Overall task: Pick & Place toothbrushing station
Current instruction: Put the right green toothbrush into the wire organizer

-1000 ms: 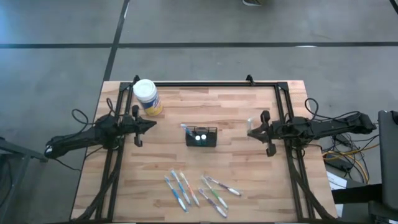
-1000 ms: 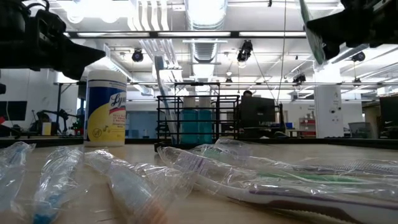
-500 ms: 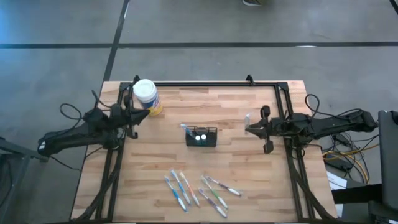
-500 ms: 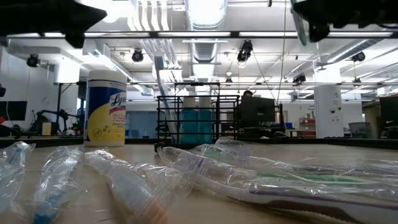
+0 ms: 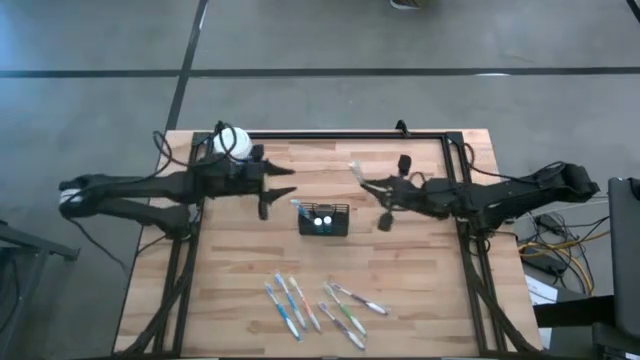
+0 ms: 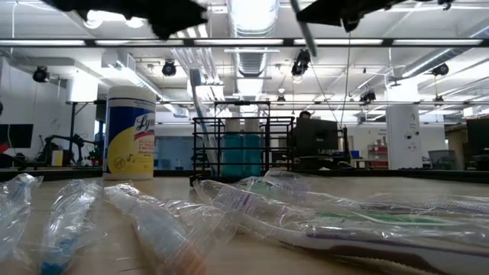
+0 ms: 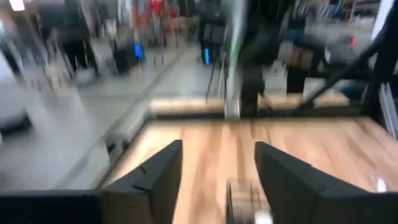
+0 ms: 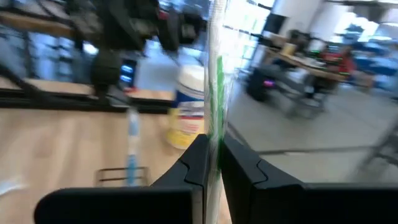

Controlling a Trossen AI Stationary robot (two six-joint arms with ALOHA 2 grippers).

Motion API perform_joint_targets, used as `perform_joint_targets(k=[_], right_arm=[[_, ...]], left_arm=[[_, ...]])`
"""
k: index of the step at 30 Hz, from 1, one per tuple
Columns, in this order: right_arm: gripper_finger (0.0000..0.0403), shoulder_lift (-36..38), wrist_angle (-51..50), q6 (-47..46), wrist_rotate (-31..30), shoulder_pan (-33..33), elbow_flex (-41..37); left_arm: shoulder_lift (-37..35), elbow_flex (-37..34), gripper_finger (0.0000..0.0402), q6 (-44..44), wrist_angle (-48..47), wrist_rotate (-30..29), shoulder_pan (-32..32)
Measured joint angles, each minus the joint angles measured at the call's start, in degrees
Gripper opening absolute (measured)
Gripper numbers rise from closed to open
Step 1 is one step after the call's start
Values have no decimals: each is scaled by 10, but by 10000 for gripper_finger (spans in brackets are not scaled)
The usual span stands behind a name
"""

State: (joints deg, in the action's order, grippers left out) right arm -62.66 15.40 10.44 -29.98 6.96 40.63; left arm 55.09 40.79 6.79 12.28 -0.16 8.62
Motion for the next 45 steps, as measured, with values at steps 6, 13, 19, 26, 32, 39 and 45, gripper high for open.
perform_joint_targets(k=[6, 13, 19, 26, 32, 39, 45], right_arm=[[22, -84, -1, 29, -51, 0, 67], [22, -149, 0, 63, -136, 0, 124], [22, -186, 0, 84, -153, 0, 161], [22, -207, 1, 102, -184, 0, 182], [22, -209, 25, 103, -183, 0, 179], [23, -208, 50, 114, -183, 0, 176], [23, -209, 52, 117, -182, -1, 178]], left_arm=[[80, 73, 239, 31, 24, -9, -3], [133, 120, 225, 27, 61, -33, -3], [160, 135, 223, 2, 84, -38, -2], [175, 141, 223, -22, 107, -39, -2], [180, 138, 222, -58, 152, -56, -2], [191, 137, 222, -77, 172, -90, -2], [204, 148, 222, -80, 173, -90, -2]])
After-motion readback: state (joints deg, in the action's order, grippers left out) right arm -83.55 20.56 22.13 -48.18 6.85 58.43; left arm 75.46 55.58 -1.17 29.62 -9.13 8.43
